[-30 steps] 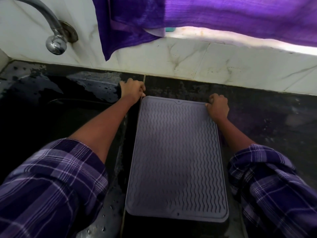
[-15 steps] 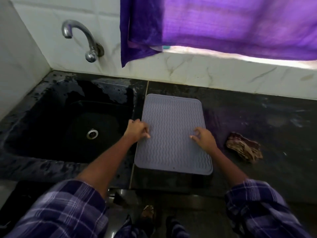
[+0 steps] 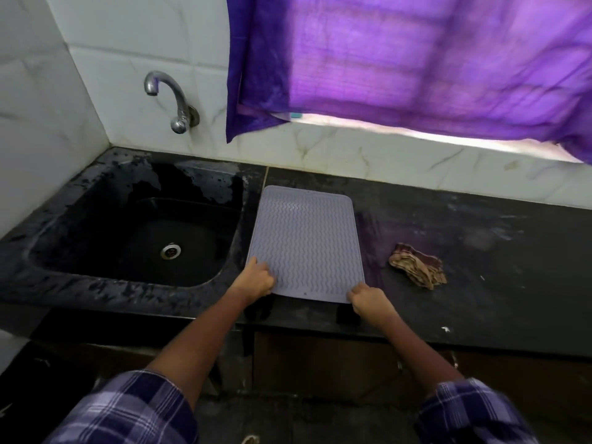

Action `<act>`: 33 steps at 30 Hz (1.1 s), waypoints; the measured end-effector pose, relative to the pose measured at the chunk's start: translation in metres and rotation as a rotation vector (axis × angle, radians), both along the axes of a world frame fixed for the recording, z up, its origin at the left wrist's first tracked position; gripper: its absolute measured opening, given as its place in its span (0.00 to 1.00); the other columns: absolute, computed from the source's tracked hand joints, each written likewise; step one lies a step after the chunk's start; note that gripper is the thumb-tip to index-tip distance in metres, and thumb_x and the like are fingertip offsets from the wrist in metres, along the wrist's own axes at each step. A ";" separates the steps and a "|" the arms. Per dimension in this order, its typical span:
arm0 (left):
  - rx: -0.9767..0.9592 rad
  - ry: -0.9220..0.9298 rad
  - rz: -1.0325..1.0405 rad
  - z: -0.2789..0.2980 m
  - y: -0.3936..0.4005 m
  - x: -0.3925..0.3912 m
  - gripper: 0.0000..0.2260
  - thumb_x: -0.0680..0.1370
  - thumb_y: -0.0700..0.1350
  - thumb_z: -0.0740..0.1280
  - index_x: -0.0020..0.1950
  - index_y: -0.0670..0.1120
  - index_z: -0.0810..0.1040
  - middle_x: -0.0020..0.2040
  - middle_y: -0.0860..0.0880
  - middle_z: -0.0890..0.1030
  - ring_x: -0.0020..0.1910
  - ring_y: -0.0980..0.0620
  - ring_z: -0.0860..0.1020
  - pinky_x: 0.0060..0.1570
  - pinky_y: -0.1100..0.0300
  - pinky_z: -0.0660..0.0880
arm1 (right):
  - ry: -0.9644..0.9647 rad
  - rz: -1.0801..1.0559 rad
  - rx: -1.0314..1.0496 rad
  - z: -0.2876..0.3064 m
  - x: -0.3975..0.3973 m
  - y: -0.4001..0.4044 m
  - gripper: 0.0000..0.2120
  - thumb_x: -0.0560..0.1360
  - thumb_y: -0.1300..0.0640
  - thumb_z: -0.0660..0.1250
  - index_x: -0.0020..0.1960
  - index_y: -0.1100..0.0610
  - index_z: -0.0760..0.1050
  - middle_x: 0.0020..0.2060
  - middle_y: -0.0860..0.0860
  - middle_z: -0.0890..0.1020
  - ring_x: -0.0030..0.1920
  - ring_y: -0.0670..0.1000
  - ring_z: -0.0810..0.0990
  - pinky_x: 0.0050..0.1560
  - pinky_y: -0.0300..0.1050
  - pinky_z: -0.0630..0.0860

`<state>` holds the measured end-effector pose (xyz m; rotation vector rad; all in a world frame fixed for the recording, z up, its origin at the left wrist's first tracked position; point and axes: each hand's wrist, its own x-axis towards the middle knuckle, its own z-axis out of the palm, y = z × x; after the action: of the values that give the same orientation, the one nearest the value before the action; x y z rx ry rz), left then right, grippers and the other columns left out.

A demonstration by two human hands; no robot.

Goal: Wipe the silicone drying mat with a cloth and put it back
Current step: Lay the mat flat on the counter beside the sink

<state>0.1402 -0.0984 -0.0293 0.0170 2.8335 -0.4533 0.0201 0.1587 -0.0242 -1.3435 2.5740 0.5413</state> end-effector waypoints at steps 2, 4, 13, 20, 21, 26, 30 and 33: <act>-0.054 0.007 -0.021 -0.003 0.004 0.000 0.13 0.81 0.38 0.57 0.61 0.42 0.77 0.59 0.45 0.80 0.62 0.43 0.71 0.64 0.46 0.63 | 0.044 0.004 0.017 -0.004 0.003 -0.005 0.15 0.78 0.65 0.55 0.64 0.63 0.69 0.61 0.60 0.75 0.63 0.57 0.72 0.53 0.51 0.75; -0.080 0.033 -0.023 -0.006 0.005 0.001 0.14 0.81 0.37 0.55 0.64 0.42 0.75 0.62 0.44 0.78 0.63 0.43 0.71 0.65 0.46 0.62 | 0.073 -0.013 0.028 -0.006 0.003 -0.008 0.15 0.78 0.66 0.56 0.63 0.63 0.70 0.61 0.59 0.75 0.63 0.57 0.71 0.53 0.51 0.75; -0.055 0.051 0.002 -0.008 0.011 0.007 0.14 0.82 0.38 0.53 0.67 0.41 0.69 0.64 0.42 0.74 0.64 0.43 0.69 0.64 0.48 0.63 | 0.042 -0.033 0.046 0.007 -0.006 -0.012 0.15 0.77 0.64 0.58 0.63 0.60 0.72 0.62 0.56 0.76 0.63 0.55 0.72 0.56 0.49 0.75; -0.057 0.068 0.010 -0.004 0.012 0.008 0.14 0.82 0.38 0.54 0.66 0.41 0.71 0.63 0.42 0.75 0.64 0.43 0.69 0.64 0.48 0.62 | 0.022 -0.048 0.048 0.018 -0.002 -0.014 0.15 0.77 0.64 0.57 0.63 0.61 0.71 0.63 0.57 0.74 0.65 0.55 0.71 0.58 0.48 0.73; -0.059 0.066 0.009 -0.004 0.013 0.008 0.14 0.82 0.38 0.54 0.65 0.41 0.71 0.63 0.42 0.76 0.63 0.43 0.70 0.64 0.48 0.62 | 0.020 -0.052 0.047 0.018 -0.001 -0.015 0.15 0.77 0.65 0.57 0.63 0.61 0.71 0.63 0.57 0.74 0.65 0.55 0.72 0.58 0.48 0.73; -0.067 0.068 0.005 -0.006 0.014 0.008 0.14 0.82 0.39 0.54 0.66 0.41 0.71 0.64 0.42 0.75 0.64 0.43 0.69 0.65 0.47 0.62 | 0.015 -0.055 0.039 0.023 -0.001 -0.013 0.15 0.77 0.64 0.58 0.63 0.61 0.72 0.62 0.56 0.76 0.65 0.54 0.71 0.57 0.48 0.73; -0.064 0.073 0.004 -0.004 0.014 0.009 0.14 0.82 0.39 0.54 0.66 0.41 0.71 0.63 0.43 0.76 0.63 0.43 0.70 0.65 0.47 0.62 | 0.018 -0.045 0.053 0.022 -0.003 -0.014 0.16 0.77 0.63 0.59 0.63 0.61 0.72 0.62 0.56 0.75 0.65 0.54 0.71 0.57 0.48 0.73; -0.049 0.082 0.008 -0.005 0.014 0.009 0.13 0.82 0.39 0.55 0.65 0.42 0.71 0.63 0.43 0.76 0.63 0.43 0.70 0.65 0.48 0.62 | 0.012 -0.049 0.051 0.023 -0.004 -0.013 0.16 0.77 0.63 0.58 0.63 0.61 0.71 0.63 0.57 0.75 0.65 0.55 0.71 0.57 0.48 0.73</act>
<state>0.1494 -0.0846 -0.0342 -0.0237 2.9000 -0.5335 0.0157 0.1457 -0.0016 -1.2609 2.5770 0.6037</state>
